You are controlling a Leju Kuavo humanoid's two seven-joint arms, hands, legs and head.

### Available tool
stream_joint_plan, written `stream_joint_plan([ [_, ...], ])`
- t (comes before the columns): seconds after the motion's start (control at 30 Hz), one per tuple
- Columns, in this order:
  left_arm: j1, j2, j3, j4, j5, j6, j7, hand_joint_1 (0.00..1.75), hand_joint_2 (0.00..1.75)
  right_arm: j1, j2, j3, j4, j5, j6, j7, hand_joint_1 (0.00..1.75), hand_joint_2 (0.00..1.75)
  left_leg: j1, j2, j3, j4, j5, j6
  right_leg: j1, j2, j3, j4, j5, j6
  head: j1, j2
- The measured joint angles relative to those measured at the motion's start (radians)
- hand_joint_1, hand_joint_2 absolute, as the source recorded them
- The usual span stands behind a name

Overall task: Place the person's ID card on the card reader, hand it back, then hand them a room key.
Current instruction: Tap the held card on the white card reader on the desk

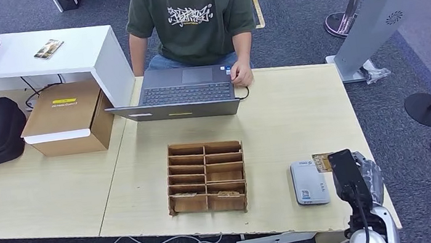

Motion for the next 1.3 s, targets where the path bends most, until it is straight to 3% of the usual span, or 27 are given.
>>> stream_joint_plan([
  [0.47,-0.001,0.000,0.000,0.000,0.016,-0.008,0.014,0.00,0.00,0.030,0.046,-0.032,0.010,0.021,0.035,0.015,1.75,1.75,0.000,0.000,0.000,0.000,0.000,0.000,0.000,0.000,0.000,0.000,0.000,0.000,0.000,0.000],
  [1.3,-0.003,0.000,0.000,0.000,-0.013,-0.016,0.027,0.00,0.00,-0.034,0.042,-0.032,0.160,0.052,0.138,0.098,1.75,1.75,0.000,0.001,0.001,0.000,0.000,0.000,0.000,0.001,0.001,0.000,0.000,0.000,0.000,0.000],
])
